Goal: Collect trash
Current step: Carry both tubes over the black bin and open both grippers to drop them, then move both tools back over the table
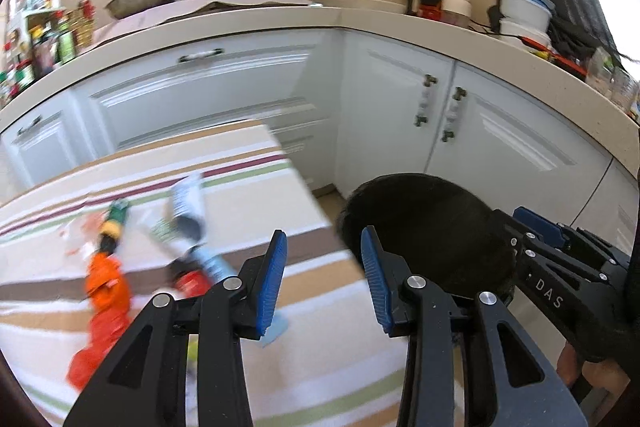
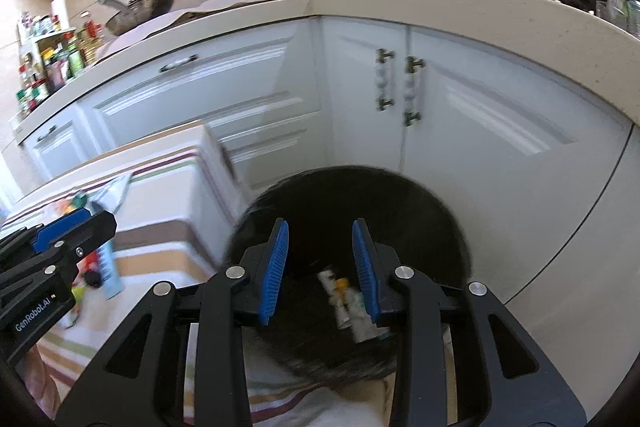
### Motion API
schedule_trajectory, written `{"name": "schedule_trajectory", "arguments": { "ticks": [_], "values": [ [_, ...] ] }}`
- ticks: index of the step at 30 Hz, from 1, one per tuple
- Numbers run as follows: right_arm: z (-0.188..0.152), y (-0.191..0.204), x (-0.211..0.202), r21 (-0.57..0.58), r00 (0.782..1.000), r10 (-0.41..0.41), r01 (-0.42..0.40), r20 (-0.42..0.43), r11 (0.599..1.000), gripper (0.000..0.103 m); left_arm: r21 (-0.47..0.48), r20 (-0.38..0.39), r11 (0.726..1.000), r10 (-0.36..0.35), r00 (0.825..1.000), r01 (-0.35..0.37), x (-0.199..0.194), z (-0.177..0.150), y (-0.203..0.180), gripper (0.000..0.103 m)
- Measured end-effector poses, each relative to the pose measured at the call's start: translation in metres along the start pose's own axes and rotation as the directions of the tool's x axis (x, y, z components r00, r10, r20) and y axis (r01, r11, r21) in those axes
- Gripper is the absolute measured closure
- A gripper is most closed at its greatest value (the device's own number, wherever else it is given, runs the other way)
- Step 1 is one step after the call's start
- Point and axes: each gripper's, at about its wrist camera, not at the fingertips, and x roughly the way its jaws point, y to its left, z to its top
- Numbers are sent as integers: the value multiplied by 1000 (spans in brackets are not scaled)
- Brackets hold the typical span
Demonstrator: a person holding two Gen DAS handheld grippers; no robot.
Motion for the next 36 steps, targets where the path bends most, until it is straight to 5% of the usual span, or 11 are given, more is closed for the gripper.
{"name": "schedule_trajectory", "arguments": {
  "ticks": [8, 20, 36],
  "values": [
    [-16, 71, -21, -85, 993, 115, -117, -20, 990, 64, -52, 31, 991, 124, 992, -123, -44, -23, 53, 58],
    [-37, 165, -39, -217, 964, 254, -265, -75, 940, 62, -168, 10, 943, 293, 956, -288, -88, -60, 139, 52],
    [-63, 219, -15, -294, 951, 238, -290, -198, 911, 56, -258, -43, 907, 334, 942, -334, -96, -88, 193, 49]
  ]
}}
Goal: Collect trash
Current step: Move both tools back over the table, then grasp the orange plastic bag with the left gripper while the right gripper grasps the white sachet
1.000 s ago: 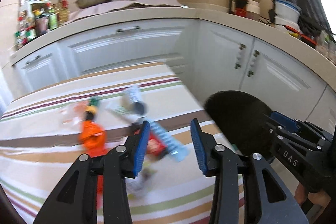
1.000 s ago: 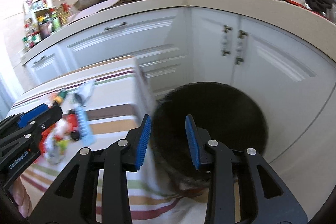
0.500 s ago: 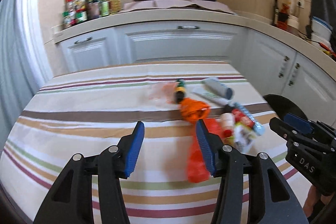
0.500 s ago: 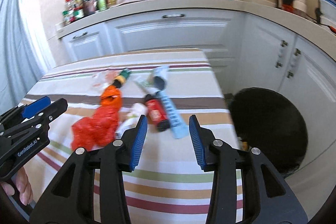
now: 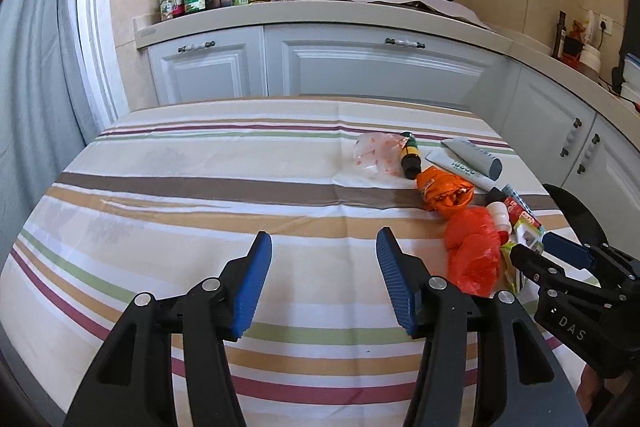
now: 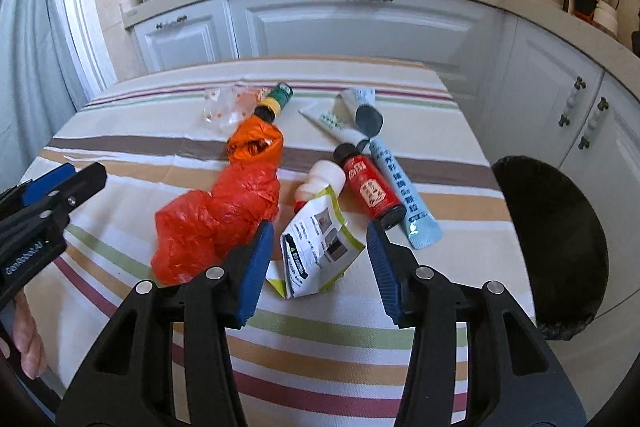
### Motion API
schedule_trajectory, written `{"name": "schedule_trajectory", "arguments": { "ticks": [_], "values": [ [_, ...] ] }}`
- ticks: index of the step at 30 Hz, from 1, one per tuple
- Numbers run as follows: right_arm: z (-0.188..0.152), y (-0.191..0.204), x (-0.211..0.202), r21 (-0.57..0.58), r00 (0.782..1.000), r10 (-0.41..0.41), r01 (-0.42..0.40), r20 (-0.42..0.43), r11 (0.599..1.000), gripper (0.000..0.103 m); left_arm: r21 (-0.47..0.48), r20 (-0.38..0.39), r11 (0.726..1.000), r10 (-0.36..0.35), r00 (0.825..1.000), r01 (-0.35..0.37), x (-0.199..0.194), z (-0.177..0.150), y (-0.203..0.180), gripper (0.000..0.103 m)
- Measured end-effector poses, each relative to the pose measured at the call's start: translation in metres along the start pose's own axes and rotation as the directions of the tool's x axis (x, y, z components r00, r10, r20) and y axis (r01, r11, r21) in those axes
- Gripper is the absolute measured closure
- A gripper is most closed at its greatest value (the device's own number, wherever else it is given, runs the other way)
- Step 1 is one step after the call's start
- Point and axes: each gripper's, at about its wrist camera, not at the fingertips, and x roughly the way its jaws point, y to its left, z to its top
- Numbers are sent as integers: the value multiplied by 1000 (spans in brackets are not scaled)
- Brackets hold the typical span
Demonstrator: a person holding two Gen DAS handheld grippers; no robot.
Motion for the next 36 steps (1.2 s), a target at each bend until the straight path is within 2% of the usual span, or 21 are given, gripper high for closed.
{"name": "schedule_trajectory", "arguments": {
  "ticks": [4, 6, 13, 23, 27, 36],
  "values": [
    [-1, 0, 9, 1, 999, 1, -1, -35, 1000, 57, -1, -11, 1000, -13, 1000, 13, 3, -2, -1, 49],
    [-2, 0, 11, 1, 999, 3, -3, -45, 1000, 63, 3, -14, 1000, -21, 1000, 21, 4, -3, -3, 48],
    [-4, -5, 2, -6, 1000, -3, 3, -20, 1000, 71, 29, -27, 998, -62, 998, 63, 4, -5, -20, 48],
    [-6, -31, -23, 38, 1000, -16, 15, 24, 999, 73, 73, -22, 989, -129, 991, 130, -3, -3, -53, 43],
    [-8, -44, -33, 45, 997, -51, 48, 51, 998, 73, 98, -34, 984, -147, 989, 150, 1, -5, -70, 42],
    [-12, -80, -39, 110, 994, -96, 89, 59, 990, 73, 132, -84, 981, -134, 987, 145, 25, -4, -95, 42]
  ]
}}
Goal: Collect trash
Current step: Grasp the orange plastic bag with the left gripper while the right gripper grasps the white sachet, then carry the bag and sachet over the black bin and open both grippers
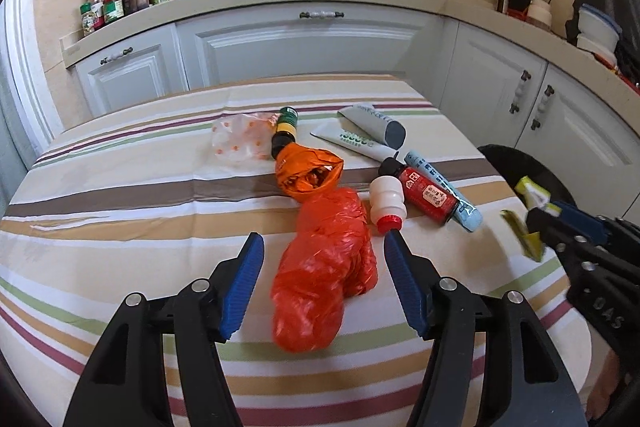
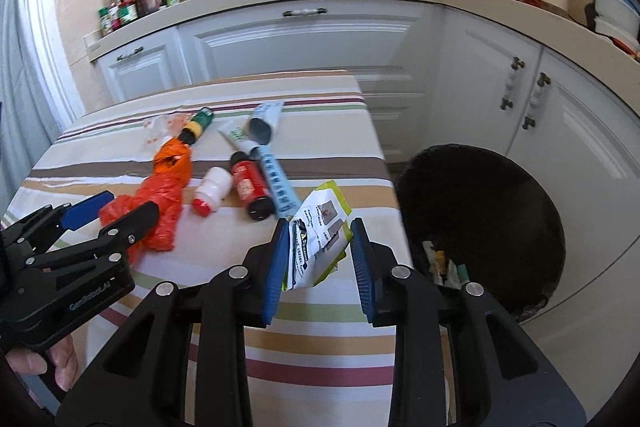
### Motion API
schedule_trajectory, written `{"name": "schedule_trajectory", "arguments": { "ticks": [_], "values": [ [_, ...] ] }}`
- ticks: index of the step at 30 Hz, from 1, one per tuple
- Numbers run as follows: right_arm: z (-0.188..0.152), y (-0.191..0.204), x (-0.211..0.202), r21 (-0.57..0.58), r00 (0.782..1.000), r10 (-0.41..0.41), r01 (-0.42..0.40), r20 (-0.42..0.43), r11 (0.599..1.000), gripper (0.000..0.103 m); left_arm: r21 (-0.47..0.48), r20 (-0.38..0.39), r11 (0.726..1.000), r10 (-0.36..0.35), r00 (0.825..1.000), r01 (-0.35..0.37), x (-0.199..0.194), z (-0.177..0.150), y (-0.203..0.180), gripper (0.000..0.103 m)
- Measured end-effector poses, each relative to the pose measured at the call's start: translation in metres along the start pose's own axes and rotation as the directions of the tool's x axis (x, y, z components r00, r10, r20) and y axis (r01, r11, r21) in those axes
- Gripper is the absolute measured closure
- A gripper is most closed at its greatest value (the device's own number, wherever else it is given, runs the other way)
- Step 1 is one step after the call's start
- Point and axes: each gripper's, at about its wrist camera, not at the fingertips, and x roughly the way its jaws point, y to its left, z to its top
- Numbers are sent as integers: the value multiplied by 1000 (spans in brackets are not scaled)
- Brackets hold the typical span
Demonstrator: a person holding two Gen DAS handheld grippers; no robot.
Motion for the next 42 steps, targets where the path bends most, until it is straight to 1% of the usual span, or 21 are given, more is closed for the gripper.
{"name": "schedule_trajectory", "arguments": {
  "ticks": [4, 5, 6, 9, 11, 14, 19, 22, 29, 32, 37, 42],
  "values": [
    [0, -9, 1, 14, 1000, -10, 10, 3, 1000, 73, -1, -23, 1000, 4, 1000, -4, 6, -1, -1, 42],
    [0, -11, 2, 16, 1000, -12, 12, 3, 1000, 73, -3, -28, 1000, 4, 1000, -4, 7, -1, -1, 44],
    [0, -13, 2, 18, 1000, -14, 14, 3, 1000, 73, -3, -35, 1000, 3, 999, -3, 8, -1, -1, 50],
    [0, -17, 4, 25, 1000, -21, 21, 3, 999, 73, 5, -51, 1000, -4, 999, 4, 12, 0, -3, 61],
    [0, -19, 5, 30, 1000, -23, 23, 3, 999, 73, 20, -56, 1000, -8, 998, 9, 13, -1, -6, 66],
    [0, -22, 5, 36, 1000, -25, 25, 4, 999, 73, 36, -50, 999, -5, 999, 7, 12, -1, -8, 69],
    [0, -26, 1, 39, 999, -35, 35, 17, 999, 73, 27, -27, 1000, -3, 1000, 4, 3, -1, -7, 71],
    [1, -30, -3, 41, 998, -49, 48, 31, 998, 73, 22, -10, 999, -27, 1000, 28, -9, 0, -10, 71],
    [6, -51, -15, 69, 994, -93, 89, 63, 994, 73, 51, 83, 996, -76, 994, 72, -42, 14, -30, 71],
    [9, -64, -20, 86, 990, -122, 115, 77, 990, 73, 69, 115, 993, -99, 989, 91, -47, 23, -42, 71],
    [14, -89, -27, 114, 979, -179, 167, 102, 979, 73, 102, 132, 984, -157, 979, 144, -44, 39, -70, 71],
    [20, -118, -30, 146, 965, -233, 215, 117, 966, 73, 143, 167, 975, -192, 967, 169, -40, 53, -100, 71]
  ]
}}
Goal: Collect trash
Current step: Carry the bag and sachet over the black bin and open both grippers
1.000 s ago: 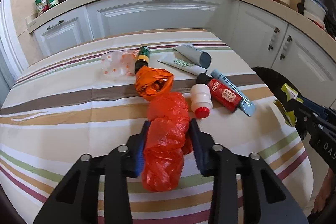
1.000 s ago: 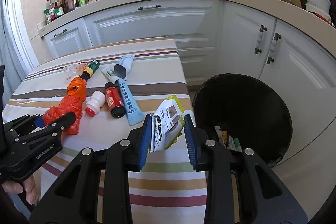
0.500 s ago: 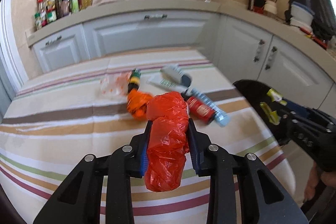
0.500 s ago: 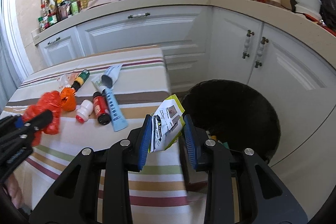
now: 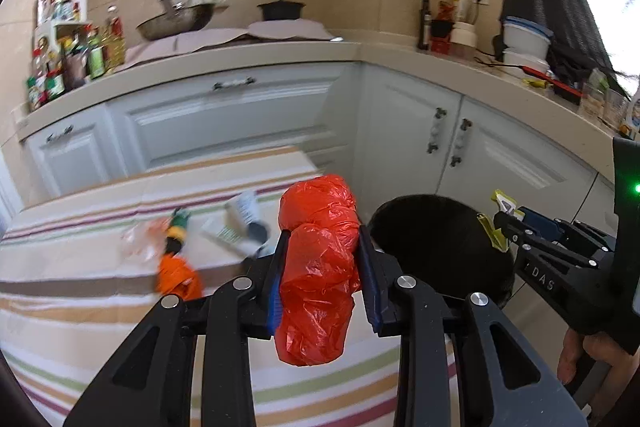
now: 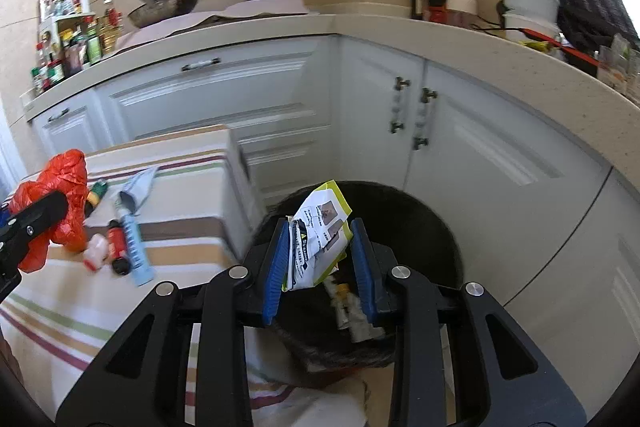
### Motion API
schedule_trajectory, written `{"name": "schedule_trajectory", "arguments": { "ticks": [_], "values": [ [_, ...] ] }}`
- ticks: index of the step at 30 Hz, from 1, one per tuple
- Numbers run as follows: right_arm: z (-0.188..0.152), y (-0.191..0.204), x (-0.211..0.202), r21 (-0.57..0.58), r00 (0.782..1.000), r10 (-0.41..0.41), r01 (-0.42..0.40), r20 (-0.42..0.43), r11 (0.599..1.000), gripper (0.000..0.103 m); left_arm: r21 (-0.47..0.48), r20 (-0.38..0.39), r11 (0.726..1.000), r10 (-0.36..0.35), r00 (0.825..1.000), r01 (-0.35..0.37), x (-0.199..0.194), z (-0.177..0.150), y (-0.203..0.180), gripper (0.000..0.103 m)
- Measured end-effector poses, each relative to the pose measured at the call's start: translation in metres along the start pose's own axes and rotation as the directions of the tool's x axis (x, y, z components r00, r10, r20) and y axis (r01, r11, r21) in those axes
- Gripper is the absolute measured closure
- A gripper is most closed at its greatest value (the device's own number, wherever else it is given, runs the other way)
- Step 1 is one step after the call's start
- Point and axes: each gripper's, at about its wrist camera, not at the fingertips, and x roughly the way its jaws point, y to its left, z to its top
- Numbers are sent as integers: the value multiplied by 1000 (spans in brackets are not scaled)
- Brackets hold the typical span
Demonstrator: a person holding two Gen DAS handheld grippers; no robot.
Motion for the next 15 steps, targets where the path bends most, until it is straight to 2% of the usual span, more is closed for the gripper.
{"name": "schedule_trajectory", "arguments": {
  "ticks": [6, 15],
  "values": [
    [8, -25, 10, 16, 999, -43, 42, 13, 999, 73, 37, 12, 999, -33, 999, 32, 24, 12, -32, 71],
    [10, -53, 35, 41, 998, -70, 70, -1, 997, 73, 95, -16, 994, -59, 998, 60, 73, 24, -74, 71]
  ]
}}
